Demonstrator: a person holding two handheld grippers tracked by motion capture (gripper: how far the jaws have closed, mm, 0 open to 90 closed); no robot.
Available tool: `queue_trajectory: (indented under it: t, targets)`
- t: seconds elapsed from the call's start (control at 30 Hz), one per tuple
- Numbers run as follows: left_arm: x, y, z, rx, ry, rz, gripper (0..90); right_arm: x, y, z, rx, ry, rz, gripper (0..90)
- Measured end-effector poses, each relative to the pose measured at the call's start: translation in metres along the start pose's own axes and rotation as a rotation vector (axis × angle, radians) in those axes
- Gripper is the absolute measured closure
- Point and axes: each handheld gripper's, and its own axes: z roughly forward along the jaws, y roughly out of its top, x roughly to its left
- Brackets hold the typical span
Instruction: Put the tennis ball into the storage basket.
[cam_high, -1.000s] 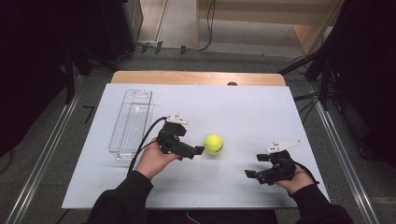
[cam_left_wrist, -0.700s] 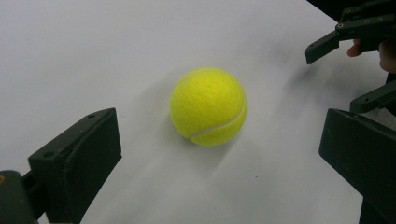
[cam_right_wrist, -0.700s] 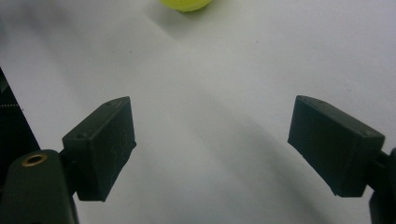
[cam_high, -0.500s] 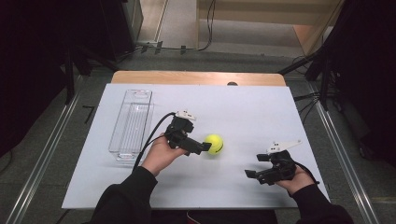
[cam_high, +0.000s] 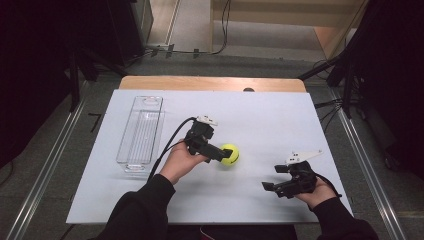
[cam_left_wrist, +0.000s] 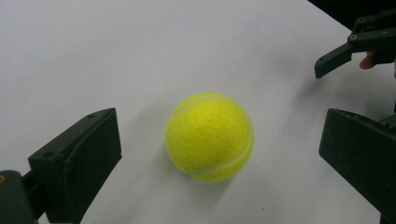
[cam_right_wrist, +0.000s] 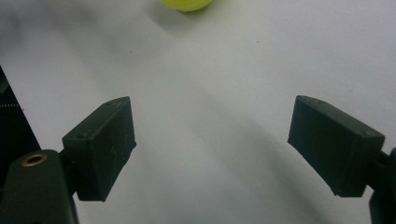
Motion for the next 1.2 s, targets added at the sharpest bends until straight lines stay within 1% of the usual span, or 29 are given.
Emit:
queue_trajectory:
  t: [0.2, 0.23, 0.3, 0.33, 0.4, 0.43, 0.47, 0.53, 0.6, 0.67, 0.77, 0.83, 0.87, 1.03, 1.13, 1.2]
  targets:
    - [-0.002, 0.004, 0.010, 0.007, 0.005, 0.008, 0.0, 0.000, 0.000, 0.000, -0.001, 0.000, 0.000, 12.9]
    - [-0.002, 0.005, 0.011, 0.014, 0.005, 0.015, 0.0, 0.000, 0.000, 0.000, 0.000, 0.001, -0.001, 12.9]
    - [-0.002, 0.007, 0.013, 0.014, 0.007, 0.017, 0.0, 0.000, 0.000, 0.000, 0.001, 0.001, -0.001, 12.9]
    - [-0.002, 0.008, 0.014, 0.007, 0.007, 0.013, 0.0, 0.000, 0.000, 0.000, 0.001, 0.001, -0.001, 12.9]
    - [-0.003, 0.010, 0.017, 0.006, 0.003, 0.011, 0.0, 0.000, 0.000, 0.000, 0.001, 0.002, -0.001, 12.9]
    - [-0.003, 0.011, 0.018, 0.012, 0.002, 0.020, 0.0, 0.000, 0.000, 0.000, 0.001, 0.002, -0.001, 12.9]
    - [-0.004, 0.012, 0.021, 0.013, 0.007, 0.020, 0.0, 0.000, 0.000, 0.000, 0.001, 0.002, -0.001, 12.9]
    - [-0.006, 0.013, 0.024, 0.016, 0.001, 0.021, 0.0, 0.000, 0.000, 0.000, 0.003, 0.001, -0.003, 12.9]
    - [-0.007, 0.013, 0.026, 0.023, 0.003, 0.031, 0.0, 0.000, 0.000, 0.000, 0.003, 0.002, -0.001, 12.9]
    - [-0.007, 0.012, 0.027, 0.023, -0.001, 0.025, 0.0, 0.000, 0.000, 0.000, 0.001, 0.000, -0.001, 12.9]
    - [-0.007, 0.011, 0.027, 0.017, 0.012, 0.029, 0.0, 0.000, 0.000, -0.001, 0.000, -0.001, 0.001, 12.9]
    - [-0.007, 0.011, 0.028, 0.009, 0.009, 0.023, 0.0, 0.000, 0.000, -0.001, 0.000, 0.000, -0.001, 12.9]
    - [-0.007, 0.010, 0.028, 0.004, 0.008, 0.027, 0.0, 0.000, 0.000, -0.001, 0.000, 0.000, -0.002, 12.9]
    - [-0.008, 0.006, 0.033, 0.003, 0.005, 0.025, 0.0, 0.000, 0.000, -0.001, 0.000, 0.000, -0.001, 12.9]
    - [-0.009, 0.004, 0.037, 0.018, 0.023, 0.031, 0.0, 0.000, 0.000, -0.001, -0.001, 0.001, 0.000, 12.9]
    - [-0.009, 0.003, 0.039, 0.024, 0.021, 0.030, 0.1, 0.000, 0.000, -0.001, 0.000, 0.002, -0.003, 12.9]
